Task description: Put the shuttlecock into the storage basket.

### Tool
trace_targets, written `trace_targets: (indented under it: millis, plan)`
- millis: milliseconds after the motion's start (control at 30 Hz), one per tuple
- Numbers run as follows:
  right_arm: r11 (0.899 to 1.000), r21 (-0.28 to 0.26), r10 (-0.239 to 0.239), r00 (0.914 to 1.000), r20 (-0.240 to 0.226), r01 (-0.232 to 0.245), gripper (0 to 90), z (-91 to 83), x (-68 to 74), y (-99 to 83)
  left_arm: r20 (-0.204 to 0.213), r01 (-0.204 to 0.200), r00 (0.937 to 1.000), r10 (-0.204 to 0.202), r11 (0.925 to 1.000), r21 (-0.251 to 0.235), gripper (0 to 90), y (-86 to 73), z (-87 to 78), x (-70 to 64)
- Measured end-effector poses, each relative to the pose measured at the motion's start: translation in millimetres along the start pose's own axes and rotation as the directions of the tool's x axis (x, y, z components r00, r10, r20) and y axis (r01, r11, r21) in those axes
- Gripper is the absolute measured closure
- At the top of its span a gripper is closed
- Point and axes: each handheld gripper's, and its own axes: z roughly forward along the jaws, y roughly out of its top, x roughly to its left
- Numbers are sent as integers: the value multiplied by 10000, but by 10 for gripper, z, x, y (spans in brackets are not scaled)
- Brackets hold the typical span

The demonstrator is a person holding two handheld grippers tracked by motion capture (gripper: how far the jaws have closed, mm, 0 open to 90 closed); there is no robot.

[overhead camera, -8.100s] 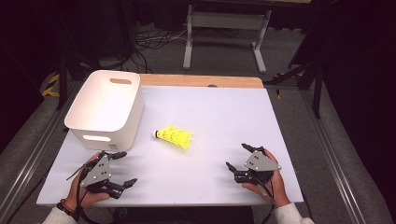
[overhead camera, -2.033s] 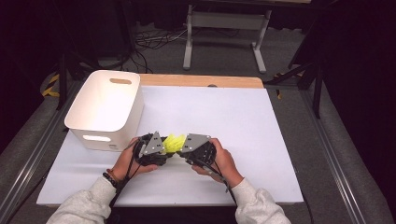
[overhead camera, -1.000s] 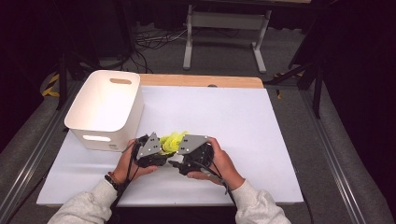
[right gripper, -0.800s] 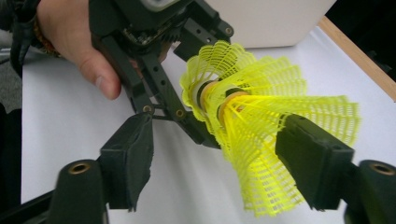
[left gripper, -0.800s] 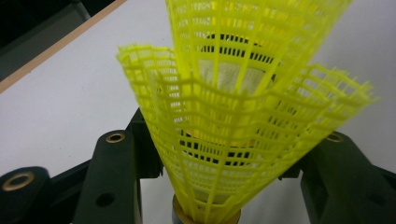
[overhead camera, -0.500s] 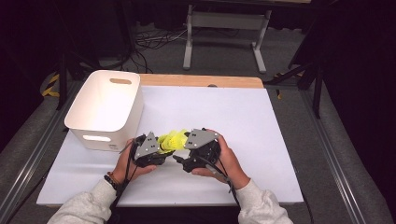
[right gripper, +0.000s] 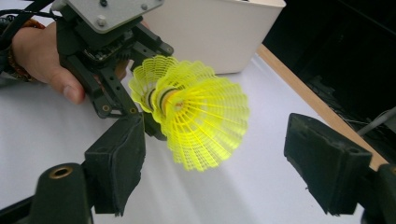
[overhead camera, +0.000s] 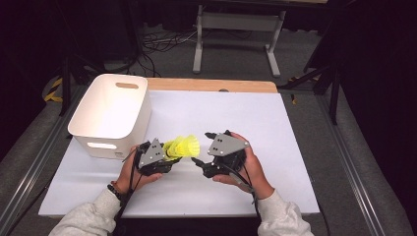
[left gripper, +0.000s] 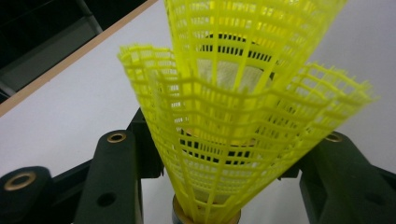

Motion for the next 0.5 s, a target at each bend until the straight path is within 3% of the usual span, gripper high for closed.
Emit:
trace_targets:
  millis: [200,500]
  plan:
    - [9999,-107,-25,9944,1057,37,204,-108,-97,-124,-242,21,9997,-24,10000,-90,490,-4,-50,25]
    - [9999,-70,101,9873,1585,-91,196,-167,-192,-354,-336,47,9994,-55,9997,-222,488,2,-81,39]
